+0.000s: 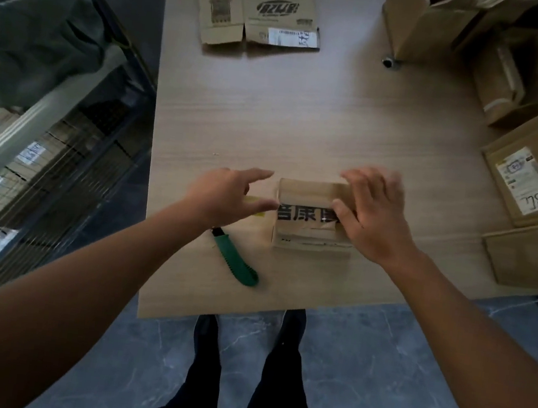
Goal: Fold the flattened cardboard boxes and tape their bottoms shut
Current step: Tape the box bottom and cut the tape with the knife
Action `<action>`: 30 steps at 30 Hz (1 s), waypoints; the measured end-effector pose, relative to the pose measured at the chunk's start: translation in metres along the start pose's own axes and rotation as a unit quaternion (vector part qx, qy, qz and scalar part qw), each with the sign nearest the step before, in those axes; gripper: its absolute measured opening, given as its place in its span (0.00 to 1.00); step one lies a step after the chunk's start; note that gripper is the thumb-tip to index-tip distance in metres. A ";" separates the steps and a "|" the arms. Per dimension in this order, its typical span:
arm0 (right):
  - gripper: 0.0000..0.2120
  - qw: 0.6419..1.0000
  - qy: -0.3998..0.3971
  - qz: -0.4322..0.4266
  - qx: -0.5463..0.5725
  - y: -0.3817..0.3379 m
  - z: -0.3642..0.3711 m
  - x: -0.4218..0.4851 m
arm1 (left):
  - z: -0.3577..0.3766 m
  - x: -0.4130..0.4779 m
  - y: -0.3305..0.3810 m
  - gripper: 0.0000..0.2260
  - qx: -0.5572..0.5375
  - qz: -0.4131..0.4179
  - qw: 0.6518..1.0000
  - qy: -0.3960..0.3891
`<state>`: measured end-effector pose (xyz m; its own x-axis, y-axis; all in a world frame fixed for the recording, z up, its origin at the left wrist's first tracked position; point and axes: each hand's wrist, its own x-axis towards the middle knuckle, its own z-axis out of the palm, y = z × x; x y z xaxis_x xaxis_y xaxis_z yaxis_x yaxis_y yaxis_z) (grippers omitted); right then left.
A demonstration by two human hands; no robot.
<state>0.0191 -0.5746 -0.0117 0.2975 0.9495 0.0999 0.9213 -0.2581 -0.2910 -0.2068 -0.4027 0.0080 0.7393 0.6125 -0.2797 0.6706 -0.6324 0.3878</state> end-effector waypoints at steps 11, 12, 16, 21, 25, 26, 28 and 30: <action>0.27 0.995 0.007 0.067 0.074 -0.175 0.141 -0.106 | 0.003 0.003 -0.006 0.31 0.059 0.079 0.995 0.032; 0.27 0.994 -0.007 0.093 0.057 -0.183 0.154 -0.100 | 0.003 0.004 -0.008 0.32 0.061 0.073 0.995 0.038; 0.18 0.979 -0.040 0.198 0.026 -0.202 0.167 -0.077 | 0.008 0.002 -0.009 0.34 0.064 0.048 0.996 0.045; 0.14 0.982 -0.045 0.179 0.028 -0.185 0.162 -0.107 | 0.006 0.000 -0.002 0.33 0.081 0.040 0.995 0.047; 0.20 0.960 -0.092 0.212 0.160 -0.174 0.124 -0.166 | 0.009 -0.003 0.001 0.33 0.082 0.043 0.995 0.033; 0.19 0.952 -0.080 0.228 0.190 -0.173 0.111 -0.177 | 0.010 -0.003 0.000 0.33 0.080 0.041 0.995 0.032; 0.16 0.939 -0.039 0.251 0.232 -0.173 0.087 -0.189 | 0.015 -0.003 -0.003 0.33 0.063 0.034 0.997 0.028; 0.12 0.926 0.030 0.261 0.270 -0.175 0.066 -0.184 | 0.018 -0.003 -0.004 0.33 0.037 0.023 0.998 0.034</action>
<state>-0.2132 -0.6925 -0.0416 0.6961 0.7040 -0.1407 0.3923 -0.5371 -0.7467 -0.2108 -0.4106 -0.0085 0.7652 0.6115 -0.2013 0.6407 -0.6926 0.3314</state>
